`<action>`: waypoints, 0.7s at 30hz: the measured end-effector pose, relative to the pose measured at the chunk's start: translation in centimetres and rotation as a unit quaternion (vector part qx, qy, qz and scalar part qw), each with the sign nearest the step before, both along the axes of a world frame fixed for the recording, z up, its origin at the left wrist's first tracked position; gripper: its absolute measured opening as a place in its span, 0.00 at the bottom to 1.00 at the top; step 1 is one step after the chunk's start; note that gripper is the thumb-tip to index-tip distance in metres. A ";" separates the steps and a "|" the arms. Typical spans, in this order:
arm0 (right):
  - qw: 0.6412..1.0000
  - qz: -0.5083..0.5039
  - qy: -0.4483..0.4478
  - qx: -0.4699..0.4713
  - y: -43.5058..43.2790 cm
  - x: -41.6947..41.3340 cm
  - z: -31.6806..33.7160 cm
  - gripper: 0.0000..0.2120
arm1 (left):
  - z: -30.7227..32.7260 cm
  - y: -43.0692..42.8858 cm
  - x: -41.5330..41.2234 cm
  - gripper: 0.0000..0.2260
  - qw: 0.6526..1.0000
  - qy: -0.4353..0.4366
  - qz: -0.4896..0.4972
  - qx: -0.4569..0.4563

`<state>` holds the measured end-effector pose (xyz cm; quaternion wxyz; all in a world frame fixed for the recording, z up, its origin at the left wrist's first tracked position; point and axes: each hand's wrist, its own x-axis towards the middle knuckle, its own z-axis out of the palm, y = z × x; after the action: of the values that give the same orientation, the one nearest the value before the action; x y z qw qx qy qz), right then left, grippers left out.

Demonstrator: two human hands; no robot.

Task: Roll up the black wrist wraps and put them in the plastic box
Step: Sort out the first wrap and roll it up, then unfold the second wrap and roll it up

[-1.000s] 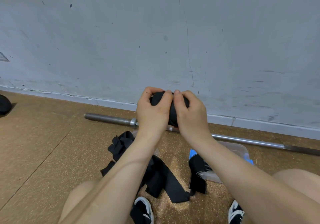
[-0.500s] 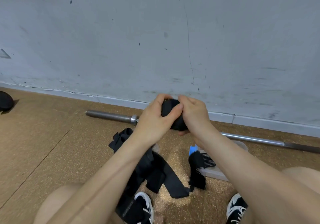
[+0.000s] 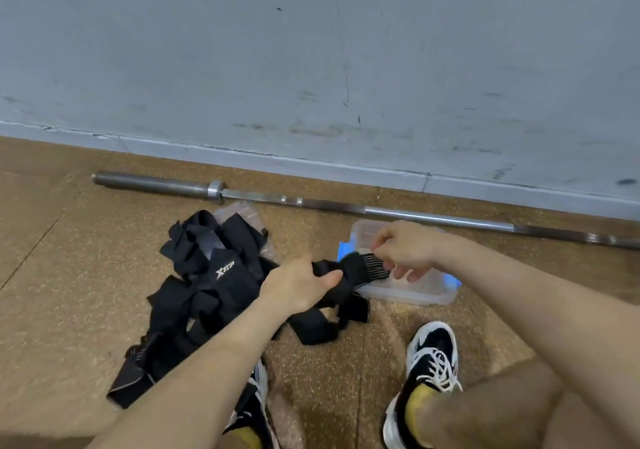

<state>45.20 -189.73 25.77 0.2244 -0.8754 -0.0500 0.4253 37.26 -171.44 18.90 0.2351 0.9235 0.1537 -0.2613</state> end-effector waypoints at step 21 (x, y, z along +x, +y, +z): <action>0.994 0.007 -0.110 -0.010 3.9 3.9 -22.9 0.35 | -20.4 2.8 15.1 0.22 0.949 -0.122 0.269 -0.110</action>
<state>49.08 -185.81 2.85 0.2054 -0.9189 -0.0763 0.3282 52.37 -168.67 -1.46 0.4139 0.8411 0.3366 -0.0886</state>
